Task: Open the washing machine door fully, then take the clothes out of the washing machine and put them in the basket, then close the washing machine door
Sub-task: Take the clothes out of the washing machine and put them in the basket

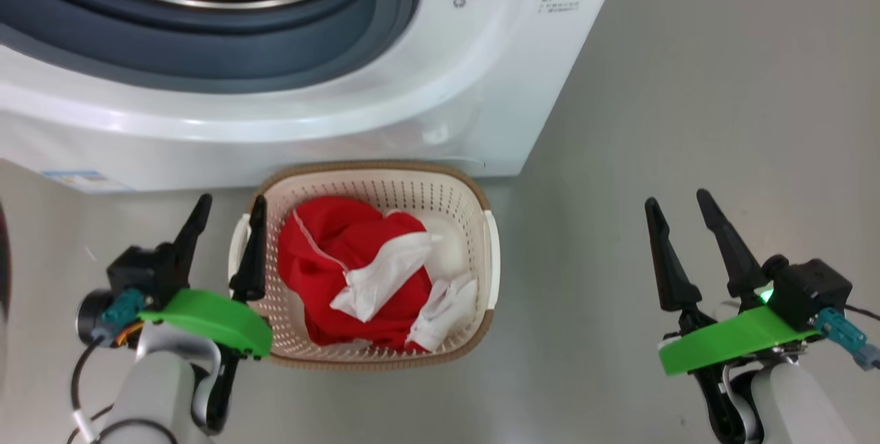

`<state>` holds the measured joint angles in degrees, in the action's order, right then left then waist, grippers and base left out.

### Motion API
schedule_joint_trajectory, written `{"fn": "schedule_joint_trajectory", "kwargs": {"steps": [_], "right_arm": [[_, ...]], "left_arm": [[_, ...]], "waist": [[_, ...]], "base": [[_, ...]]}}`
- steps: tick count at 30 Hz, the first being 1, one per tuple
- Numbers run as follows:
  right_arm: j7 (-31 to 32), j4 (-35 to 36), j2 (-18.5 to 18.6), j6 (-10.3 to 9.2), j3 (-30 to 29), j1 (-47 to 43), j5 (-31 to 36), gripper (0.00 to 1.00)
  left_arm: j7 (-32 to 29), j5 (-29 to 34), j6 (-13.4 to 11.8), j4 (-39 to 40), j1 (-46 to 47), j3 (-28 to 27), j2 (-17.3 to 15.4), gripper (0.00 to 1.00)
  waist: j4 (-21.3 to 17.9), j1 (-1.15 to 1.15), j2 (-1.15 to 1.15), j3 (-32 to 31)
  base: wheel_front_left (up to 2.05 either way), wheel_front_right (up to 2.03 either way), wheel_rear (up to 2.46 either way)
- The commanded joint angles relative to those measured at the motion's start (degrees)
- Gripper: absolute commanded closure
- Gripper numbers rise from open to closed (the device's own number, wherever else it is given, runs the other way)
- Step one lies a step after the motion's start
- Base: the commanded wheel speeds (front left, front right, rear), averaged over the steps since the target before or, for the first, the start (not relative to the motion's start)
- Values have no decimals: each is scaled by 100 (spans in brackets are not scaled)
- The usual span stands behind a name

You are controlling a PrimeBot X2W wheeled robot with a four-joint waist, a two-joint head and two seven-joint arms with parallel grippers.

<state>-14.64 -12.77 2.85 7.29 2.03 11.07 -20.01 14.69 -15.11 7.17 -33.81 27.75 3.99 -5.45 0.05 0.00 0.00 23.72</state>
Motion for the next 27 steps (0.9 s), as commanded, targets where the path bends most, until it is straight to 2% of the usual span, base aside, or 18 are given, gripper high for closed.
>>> {"fn": "schedule_joint_trajectory", "kwargs": {"steps": [1, 17, 27], "right_arm": [[-36, 96, 3, 20, 108, -131, 79, 0], [-36, -22, 3, 20, 86, -683, 105, 0], [-36, 21, 3, 20, -57, -1141, 120, 0]], "left_arm": [[31, 52, 32, 217, -184, -238, -127, 0], [31, 382, 32, 1554, -1438, -746, -68, 0], [31, 453, 32, 2142, -2168, -992, -5, 0]], "waist": [[37, 0, 0, -336], [-3, 0, 0, -1275], [2, 0, 0, -1637]], "base": [[0, 0, 0], [0, 0, 0], [0, 0, 0]]}}
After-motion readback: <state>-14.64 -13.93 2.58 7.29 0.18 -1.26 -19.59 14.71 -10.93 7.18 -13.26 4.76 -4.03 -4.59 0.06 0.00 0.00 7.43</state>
